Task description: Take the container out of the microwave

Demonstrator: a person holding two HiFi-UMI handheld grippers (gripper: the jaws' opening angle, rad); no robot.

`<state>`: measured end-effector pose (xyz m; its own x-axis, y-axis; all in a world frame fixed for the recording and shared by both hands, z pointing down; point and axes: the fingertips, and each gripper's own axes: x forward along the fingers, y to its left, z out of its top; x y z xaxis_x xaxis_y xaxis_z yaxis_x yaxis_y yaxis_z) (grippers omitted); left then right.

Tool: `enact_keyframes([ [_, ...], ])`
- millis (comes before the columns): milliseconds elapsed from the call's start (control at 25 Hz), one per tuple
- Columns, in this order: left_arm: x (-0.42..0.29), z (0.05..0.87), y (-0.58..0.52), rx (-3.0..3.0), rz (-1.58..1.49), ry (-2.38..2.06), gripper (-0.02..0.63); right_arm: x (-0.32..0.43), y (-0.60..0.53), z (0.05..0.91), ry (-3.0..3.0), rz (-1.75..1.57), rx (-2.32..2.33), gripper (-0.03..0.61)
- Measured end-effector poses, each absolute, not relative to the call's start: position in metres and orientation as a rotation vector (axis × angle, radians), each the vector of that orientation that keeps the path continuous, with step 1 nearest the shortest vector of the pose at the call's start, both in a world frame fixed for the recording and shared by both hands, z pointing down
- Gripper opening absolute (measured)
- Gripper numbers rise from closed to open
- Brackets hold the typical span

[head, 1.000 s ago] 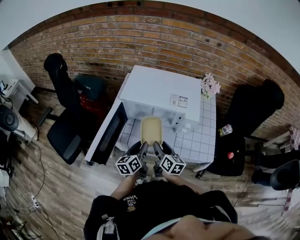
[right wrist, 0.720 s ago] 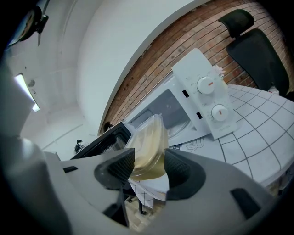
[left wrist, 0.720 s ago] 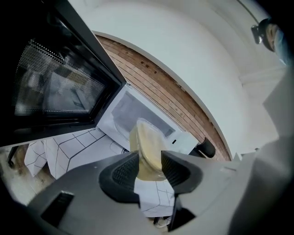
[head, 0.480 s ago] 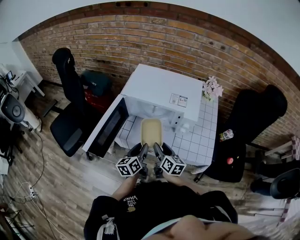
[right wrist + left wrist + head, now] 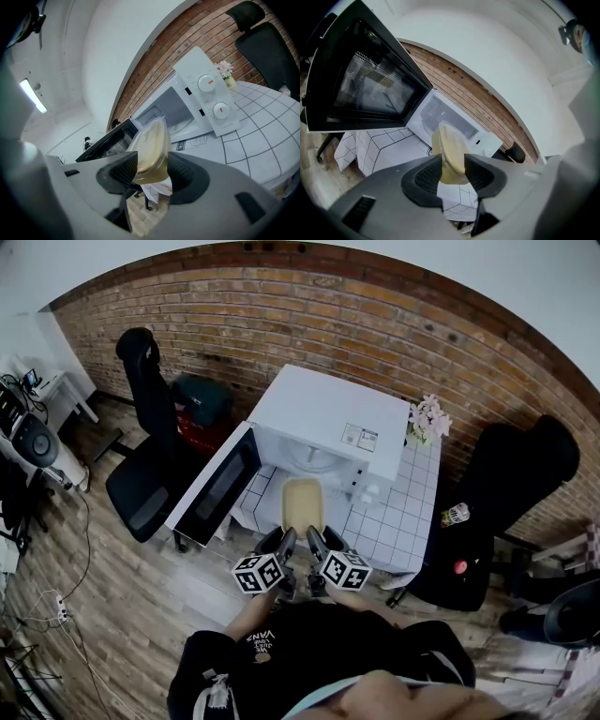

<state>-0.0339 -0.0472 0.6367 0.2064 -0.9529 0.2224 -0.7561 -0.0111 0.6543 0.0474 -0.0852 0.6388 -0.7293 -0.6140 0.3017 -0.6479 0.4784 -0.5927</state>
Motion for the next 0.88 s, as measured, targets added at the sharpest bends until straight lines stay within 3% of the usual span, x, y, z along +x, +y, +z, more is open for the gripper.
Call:
enact_keyframes([
  [880, -0.0351, 0.6402, -0.0369, 1.770, -0.383, -1.630, 0.153, 0.0455, -0.0775, 0.6423, -2.656, 1.113, 1.081, 0.193],
])
